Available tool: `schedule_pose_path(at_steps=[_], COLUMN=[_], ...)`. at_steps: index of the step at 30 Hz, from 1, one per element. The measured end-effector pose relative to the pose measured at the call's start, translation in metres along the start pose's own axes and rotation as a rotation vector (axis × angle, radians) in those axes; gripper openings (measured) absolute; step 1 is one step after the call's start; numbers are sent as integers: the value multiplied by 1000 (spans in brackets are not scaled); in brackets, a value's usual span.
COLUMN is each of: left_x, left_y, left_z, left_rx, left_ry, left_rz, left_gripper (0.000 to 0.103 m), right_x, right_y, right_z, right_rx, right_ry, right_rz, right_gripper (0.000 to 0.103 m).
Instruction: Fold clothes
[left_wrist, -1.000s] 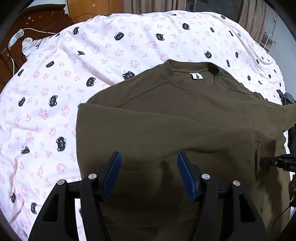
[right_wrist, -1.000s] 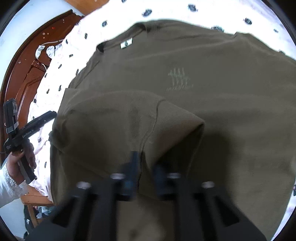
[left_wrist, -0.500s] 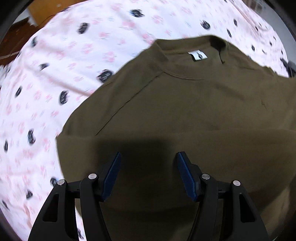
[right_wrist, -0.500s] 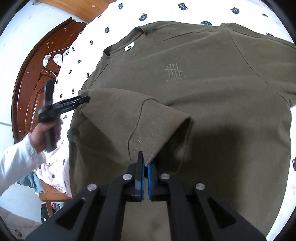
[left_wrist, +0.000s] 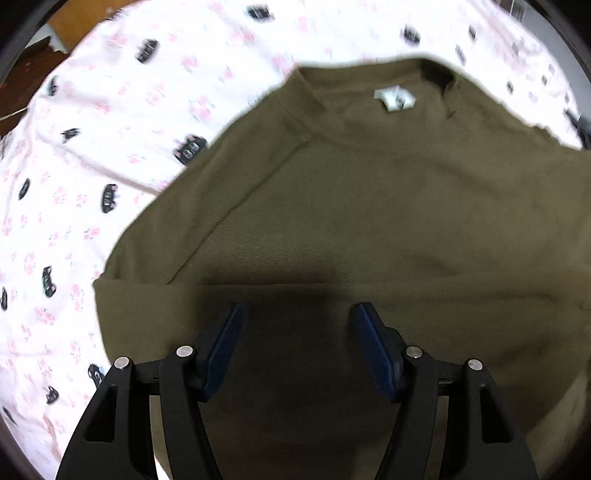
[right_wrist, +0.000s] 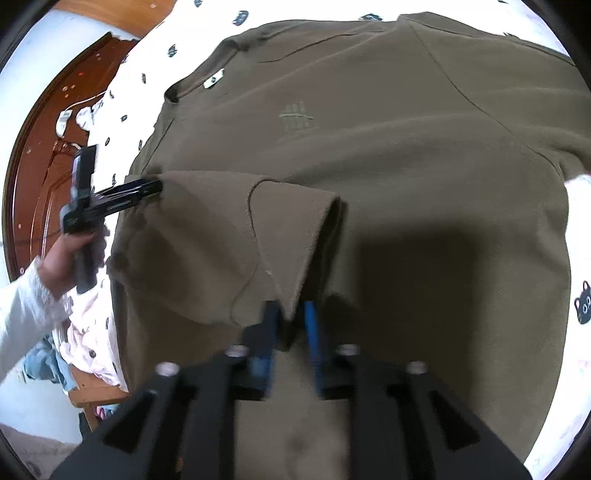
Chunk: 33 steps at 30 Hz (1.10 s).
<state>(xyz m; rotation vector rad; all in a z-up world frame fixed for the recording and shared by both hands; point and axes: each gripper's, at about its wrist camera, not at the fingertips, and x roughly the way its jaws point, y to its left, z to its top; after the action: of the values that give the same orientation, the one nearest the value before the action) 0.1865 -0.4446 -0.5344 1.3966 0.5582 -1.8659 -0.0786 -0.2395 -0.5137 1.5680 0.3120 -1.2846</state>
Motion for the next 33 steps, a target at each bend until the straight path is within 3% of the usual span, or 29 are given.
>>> schedule_pose_path(at_steps=[5, 13, 15, 16, 17, 28, 33], left_x=[-34, -37, -33, -32, -31, -24, -22], left_y=[3, -13, -15, -16, -16, -38, -42], left_z=[-42, -101, -108, -112, -114, -120, -128], left_rx=[-51, -80, -82, -85, -89, 42, 61], left_ry=[-46, 26, 38, 40, 40, 62, 95], left_rz=[-43, -49, -37, -33, -31, 34, 46], left_gripper=[59, 59, 59, 59, 59, 60, 60], right_x=[-2, 21, 27, 31, 34, 6, 24], right_y=[4, 25, 26, 27, 27, 3, -15], right_z=[-4, -13, -12, -12, -11, -5, -9], right_rx=[-26, -122, -131, -136, -141, -60, -22], right_ry=[-13, 41, 61, 76, 95, 109, 170], right_rz=[56, 55, 52, 45, 35, 55, -54], right_gripper=[45, 45, 33, 16, 6, 5, 1])
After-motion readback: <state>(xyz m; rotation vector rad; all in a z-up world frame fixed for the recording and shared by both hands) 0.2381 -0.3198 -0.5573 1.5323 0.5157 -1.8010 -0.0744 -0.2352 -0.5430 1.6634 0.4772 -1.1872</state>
